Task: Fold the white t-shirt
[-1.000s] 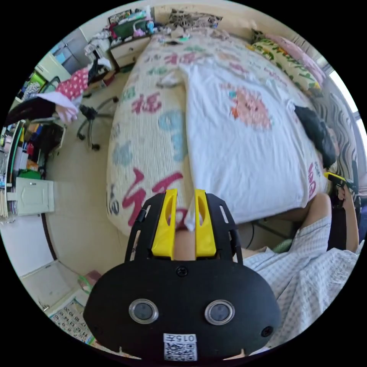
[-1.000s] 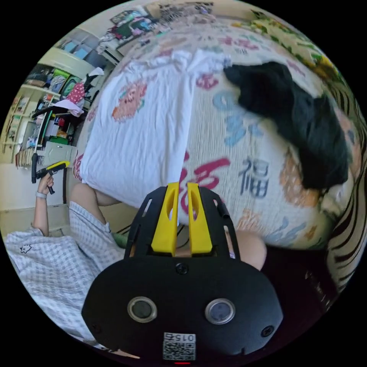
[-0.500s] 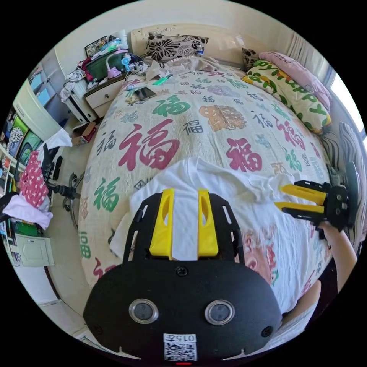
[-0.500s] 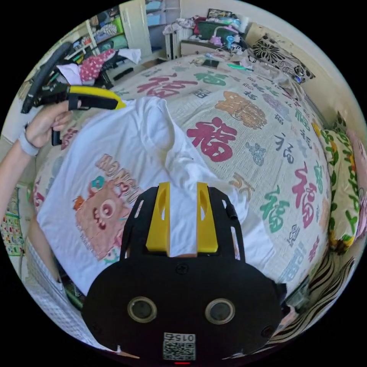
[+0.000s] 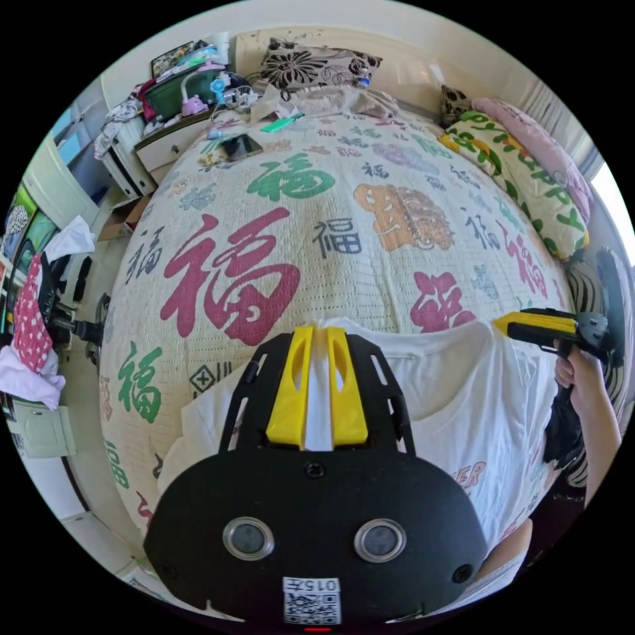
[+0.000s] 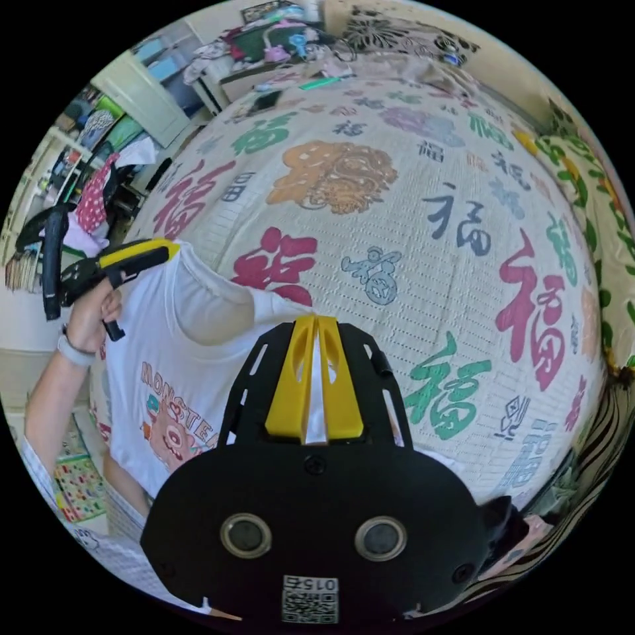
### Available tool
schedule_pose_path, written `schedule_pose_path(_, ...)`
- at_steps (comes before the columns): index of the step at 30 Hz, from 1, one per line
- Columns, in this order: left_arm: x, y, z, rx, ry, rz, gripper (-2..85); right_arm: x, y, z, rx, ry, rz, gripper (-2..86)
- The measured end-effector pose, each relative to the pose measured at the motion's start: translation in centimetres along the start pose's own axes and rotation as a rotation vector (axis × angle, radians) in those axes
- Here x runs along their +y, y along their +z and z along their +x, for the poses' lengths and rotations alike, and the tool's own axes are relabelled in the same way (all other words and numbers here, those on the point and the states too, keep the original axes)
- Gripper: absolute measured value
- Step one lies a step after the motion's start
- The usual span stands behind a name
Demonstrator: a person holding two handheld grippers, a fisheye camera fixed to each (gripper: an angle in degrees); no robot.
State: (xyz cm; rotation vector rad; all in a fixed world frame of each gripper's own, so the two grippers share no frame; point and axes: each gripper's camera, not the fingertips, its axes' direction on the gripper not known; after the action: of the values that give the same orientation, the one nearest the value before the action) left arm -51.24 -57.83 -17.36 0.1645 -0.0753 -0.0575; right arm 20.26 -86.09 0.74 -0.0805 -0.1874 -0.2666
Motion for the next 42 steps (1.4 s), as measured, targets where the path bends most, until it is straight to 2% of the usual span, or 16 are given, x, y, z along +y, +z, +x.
schedule_pose_path(5,5.0,-5.5,-3.4,0.046,0.006,0.177,7.4,1.9,-2.0,3.9,-0.021,0.098,0.093,4.9)
schedule_pose_path(8,10.8,-8.9,-9.5,0.001,-0.157,0.237,7.7,4.5,-4.4,4.9,-0.009,0.011,0.139,5.3)
schedule_pose_path(11,16.9,-8.3,-16.4,-0.030,-0.373,0.148,8.1,8.2,-5.9,5.4,-0.035,-0.019,0.172,6.0)
schedule_pose_path(13,20.3,-5.2,-20.1,0.088,-0.510,0.013,8.6,10.4,-5.9,5.8,-0.067,-0.007,0.173,6.0)
schedule_pose_path(16,21.9,-2.7,-20.9,0.249,-0.569,0.022,8.6,13.2,-5.4,5.4,-0.040,-0.019,0.160,5.6)
schedule_pose_path(18,21.9,-2.1,-21.0,0.245,-0.614,0.033,7.4,14.7,-5.1,4.8,-0.037,-0.043,0.133,5.4)
schedule_pose_path(21,21.2,-3.0,-21.4,0.297,-0.586,0.098,1.2,15.9,-5.3,4.4,-0.054,-0.059,0.118,5.1)
schedule_pose_path(23,20.7,-5.3,-21.5,0.202,-0.527,0.167,0.2,16.4,-5.8,4.1,-0.059,-0.076,0.119,5.0)
schedule_pose_path(25,20.1,-8.8,-21.9,0.027,-0.446,0.248,-0.2,16.7,-6.3,3.7,-0.056,-0.104,0.122,4.9)
schedule_pose_path(27,19.8,-10.2,-22.8,-0.048,-0.431,0.265,0.0,16.9,-6.9,2.8,-0.042,-0.148,0.135,4.7)
schedule_pose_path(33,22.3,-6.5,-25.5,-0.178,-0.449,0.021,5.3,17.4,-5.8,1.1,-0.080,-0.179,0.135,5.4)
schedule_pose_path(35,24.9,-6.8,-25.8,-0.166,-0.471,0.062,6.5,18.5,-5.6,1.6,-0.088,-0.162,0.143,6.1)
schedule_pose_path(37,28.8,-7.6,-26.2,-0.081,-0.493,0.122,7.3,20.3,-5.7,2.8,-0.091,-0.115,0.169,6.5)
schedule_pose_path(40,33.4,-7.4,-26.0,0.096,-0.496,0.132,8.1,24.2,-5.5,5.4,-0.097,-0.014,0.199,6.6)
schedule_pose_path(42,35.0,-6.7,-25.4,0.140,-0.466,0.111,7.7,27.5,-4.7,7.1,-0.121,0.067,0.197,6.5)
